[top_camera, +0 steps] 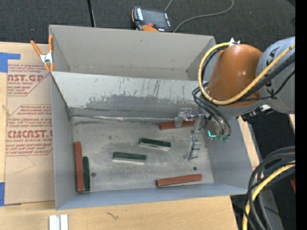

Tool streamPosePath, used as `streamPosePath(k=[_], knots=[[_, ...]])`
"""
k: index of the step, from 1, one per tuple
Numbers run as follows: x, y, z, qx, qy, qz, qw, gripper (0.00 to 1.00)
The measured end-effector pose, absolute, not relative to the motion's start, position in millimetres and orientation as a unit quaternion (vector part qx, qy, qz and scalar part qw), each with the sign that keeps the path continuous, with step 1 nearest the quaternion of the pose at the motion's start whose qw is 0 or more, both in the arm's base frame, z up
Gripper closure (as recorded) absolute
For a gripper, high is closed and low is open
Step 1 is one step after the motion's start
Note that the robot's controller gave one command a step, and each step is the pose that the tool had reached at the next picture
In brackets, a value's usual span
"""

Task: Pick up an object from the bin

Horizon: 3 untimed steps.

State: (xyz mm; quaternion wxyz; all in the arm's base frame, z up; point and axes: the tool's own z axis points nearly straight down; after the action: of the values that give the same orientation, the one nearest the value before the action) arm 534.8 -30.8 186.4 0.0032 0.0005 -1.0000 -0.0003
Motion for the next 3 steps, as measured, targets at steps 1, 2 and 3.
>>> streamPosePath(k=[1,2,3], knots=[[585.2,-8.7,66.6,-0.052,-0.999,-0.001,-0.001,0.00],[587.7,-8.9,73.9,-0.052,-0.999,-0.001,-0.004,1.00],[540.2,-9.8,213.0,-0.046,-0.999,-0.001,-0.005,1.00]])
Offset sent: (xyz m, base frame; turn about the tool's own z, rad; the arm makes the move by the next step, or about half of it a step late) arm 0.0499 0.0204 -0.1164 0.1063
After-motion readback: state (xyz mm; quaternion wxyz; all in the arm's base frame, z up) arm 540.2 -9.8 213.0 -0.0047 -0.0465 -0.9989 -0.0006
